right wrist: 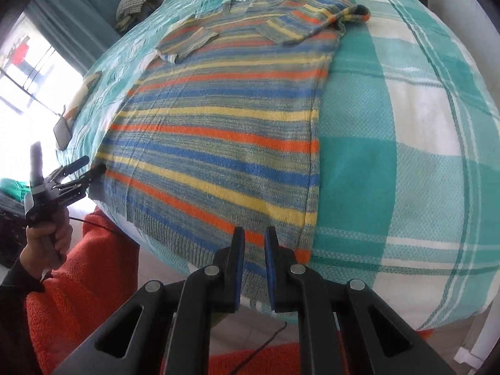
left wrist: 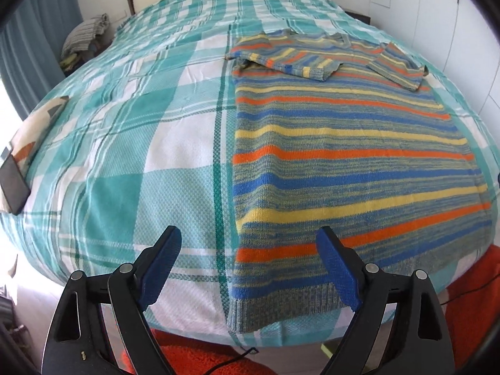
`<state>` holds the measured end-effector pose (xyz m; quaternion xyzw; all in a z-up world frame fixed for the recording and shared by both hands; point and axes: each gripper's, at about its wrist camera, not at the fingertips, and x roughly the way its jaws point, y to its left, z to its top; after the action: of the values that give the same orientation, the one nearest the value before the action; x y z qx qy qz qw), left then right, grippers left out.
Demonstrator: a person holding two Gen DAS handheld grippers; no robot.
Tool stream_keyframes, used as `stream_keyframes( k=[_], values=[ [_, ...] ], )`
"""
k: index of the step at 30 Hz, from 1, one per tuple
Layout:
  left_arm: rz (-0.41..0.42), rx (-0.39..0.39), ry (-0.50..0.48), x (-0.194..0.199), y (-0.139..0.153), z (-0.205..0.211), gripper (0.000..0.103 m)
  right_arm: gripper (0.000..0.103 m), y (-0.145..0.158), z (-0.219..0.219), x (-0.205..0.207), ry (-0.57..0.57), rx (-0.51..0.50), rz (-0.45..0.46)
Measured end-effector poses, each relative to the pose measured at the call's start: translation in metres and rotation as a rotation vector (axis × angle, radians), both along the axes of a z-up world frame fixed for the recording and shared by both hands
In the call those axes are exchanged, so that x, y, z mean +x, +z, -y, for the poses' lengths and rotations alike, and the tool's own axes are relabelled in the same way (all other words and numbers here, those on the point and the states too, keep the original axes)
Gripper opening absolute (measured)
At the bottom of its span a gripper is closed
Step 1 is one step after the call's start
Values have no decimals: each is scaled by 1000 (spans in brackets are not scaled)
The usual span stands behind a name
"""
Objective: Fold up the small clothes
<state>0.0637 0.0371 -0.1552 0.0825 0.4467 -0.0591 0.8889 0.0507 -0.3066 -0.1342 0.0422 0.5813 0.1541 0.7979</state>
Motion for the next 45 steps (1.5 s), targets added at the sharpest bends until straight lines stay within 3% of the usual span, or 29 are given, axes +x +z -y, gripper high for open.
stream_keyframes(
  k=[1, 2, 3, 5, 8, 11, 13, 15, 16, 18, 21, 25, 28, 30, 33, 38, 42, 45],
  values=[
    [9, -5, 3, -1, 3, -3, 89, 29, 18, -2, 6, 60, -65, 27],
    [14, -10, 7, -3, 5, -6, 90, 52, 37, -3, 14, 113, -140, 66],
    [13, -14, 15, -4, 6, -8, 90, 68, 53, -3, 26, 153, -211, 113],
    [7, -20, 31, -6, 7, -9, 90, 70, 80, -6, 55, 207, -323, 223],
    [-10, -18, 49, -8, 7, -8, 89, 70, 89, -25, 113, 285, -375, 300],
    [-13, -3, 58, -13, 10, -10, 89, 70, 58, -60, 165, 400, -436, 335],
    [-21, 14, 68, -15, 13, -14, 90, 69, 21, -78, 199, 418, -487, 297],
    [-33, 30, 80, -18, 15, -21, 90, 66, -13, -76, 231, 359, -509, 232],
    [-39, 36, 87, -19, 16, -26, 90, 59, -23, -68, 241, 312, -485, 205],
    [-52, 48, 106, -22, 16, -35, 90, 4, -24, -37, 254, 193, -343, 159],
    [-83, 25, 139, -24, 15, -46, 90, 4, 12, 34, 248, -32, -167, 221],
    [-122, -52, 155, -15, 14, -45, 89, 4, 67, 170, 212, -388, -31, 310],
    [-147, -105, 122, -2, 14, -27, 89, 4, 73, 260, 187, -624, 13, 265],
    [-145, -108, 87, 5, 16, -9, 89, 4, 62, 292, 175, -690, 41, 216],
    [-125, -93, 34, 7, 23, 15, 89, 4, 34, 311, 160, -760, 126, 148],
    [-87, -21, -28, -6, 28, 32, 90, 4, -10, 305, 146, -836, 100, 62],
    [-95, 42, -28, -18, 21, 25, 89, 4, -28, 305, 137, -859, 114, 64],
    [-99, 51, 2, -23, 21, 11, 89, 7, -32, 316, 127, -889, 199, 67]
  ],
)
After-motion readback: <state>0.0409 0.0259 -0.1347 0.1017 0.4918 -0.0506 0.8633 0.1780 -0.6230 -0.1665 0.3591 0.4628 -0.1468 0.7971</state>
